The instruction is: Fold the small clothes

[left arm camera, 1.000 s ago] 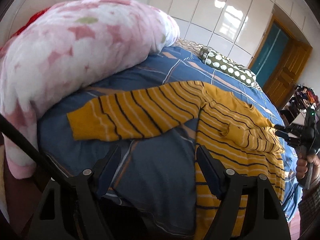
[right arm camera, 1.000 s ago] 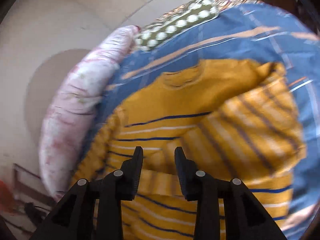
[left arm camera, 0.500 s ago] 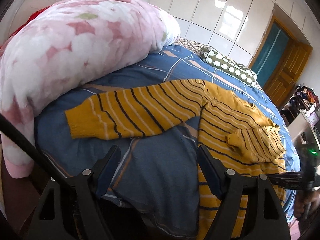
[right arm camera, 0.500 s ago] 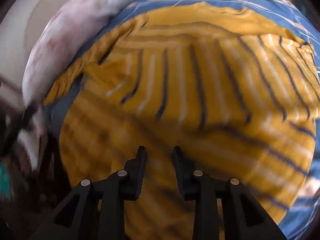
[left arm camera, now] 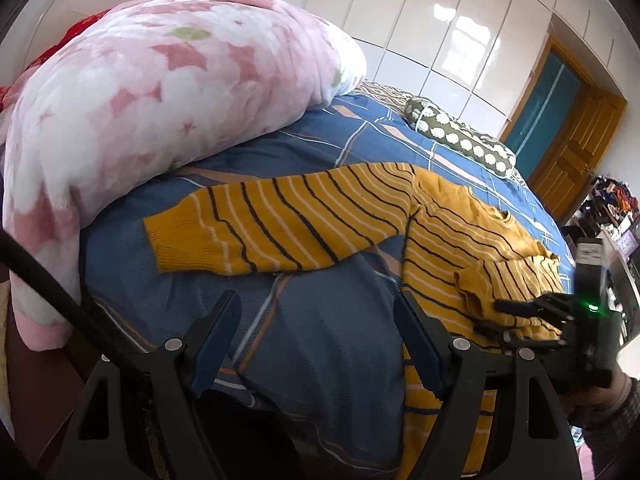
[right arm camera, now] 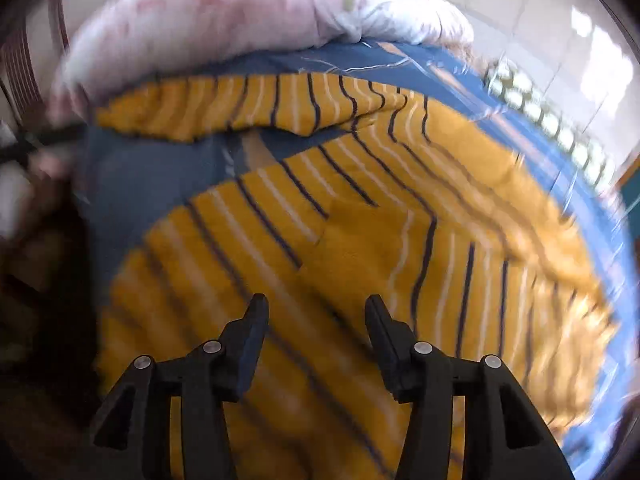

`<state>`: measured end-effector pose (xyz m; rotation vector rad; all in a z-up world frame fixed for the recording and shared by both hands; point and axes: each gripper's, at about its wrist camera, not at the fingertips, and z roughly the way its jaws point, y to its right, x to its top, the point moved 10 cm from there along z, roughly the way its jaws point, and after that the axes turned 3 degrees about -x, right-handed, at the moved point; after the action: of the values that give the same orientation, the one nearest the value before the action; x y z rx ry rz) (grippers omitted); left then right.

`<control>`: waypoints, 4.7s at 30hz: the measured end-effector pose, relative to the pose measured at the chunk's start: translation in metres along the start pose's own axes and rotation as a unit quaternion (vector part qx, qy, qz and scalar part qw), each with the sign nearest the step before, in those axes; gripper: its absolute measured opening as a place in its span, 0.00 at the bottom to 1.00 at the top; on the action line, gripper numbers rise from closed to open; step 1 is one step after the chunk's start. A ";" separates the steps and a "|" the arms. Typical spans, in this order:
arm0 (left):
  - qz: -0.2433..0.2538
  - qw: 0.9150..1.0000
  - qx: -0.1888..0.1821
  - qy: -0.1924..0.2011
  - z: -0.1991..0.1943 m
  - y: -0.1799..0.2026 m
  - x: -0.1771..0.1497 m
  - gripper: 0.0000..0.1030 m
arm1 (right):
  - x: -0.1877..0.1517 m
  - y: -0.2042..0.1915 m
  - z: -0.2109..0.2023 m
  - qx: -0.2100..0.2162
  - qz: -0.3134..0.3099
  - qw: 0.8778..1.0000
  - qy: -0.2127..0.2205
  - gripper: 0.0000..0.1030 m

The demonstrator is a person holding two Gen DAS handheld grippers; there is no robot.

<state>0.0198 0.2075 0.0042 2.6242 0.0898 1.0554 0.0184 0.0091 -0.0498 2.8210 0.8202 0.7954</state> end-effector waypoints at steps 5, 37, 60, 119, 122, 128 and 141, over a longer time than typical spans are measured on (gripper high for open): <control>-0.012 1.000 -0.001 0.004 -0.002 -0.013 0.003 0.75 | 0.034 0.051 -0.023 0.018 0.125 0.991 0.035 0.06; -0.147 0.980 0.110 0.075 -0.076 -0.182 0.012 0.75 | 0.203 -0.241 0.025 0.199 -0.101 0.971 0.083 0.50; -0.036 0.997 0.050 0.042 -0.037 -0.042 0.020 0.75 | 0.006 0.196 -0.034 0.003 0.454 0.883 0.119 0.07; -0.011 0.957 -0.203 -0.207 0.056 0.117 -0.147 0.32 | -0.237 0.022 -0.071 0.286 0.556 0.777 0.075 0.42; -0.014 0.956 -0.201 -0.212 0.061 0.117 -0.150 0.32 | -0.235 0.016 -0.071 0.286 0.549 0.782 0.070 0.41; -0.025 0.954 -0.199 -0.223 0.063 0.115 -0.160 0.35 | -0.233 0.011 -0.067 0.289 0.550 0.781 0.065 0.41; -0.002 0.975 -0.153 -0.158 0.018 0.109 -0.111 0.07 | -0.227 -0.001 -0.079 0.249 0.534 0.806 0.054 0.08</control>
<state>-0.0549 0.0802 -0.0479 2.4663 -0.1304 0.5824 -0.1850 -0.1131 -0.0861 3.6402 -0.8606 0.8985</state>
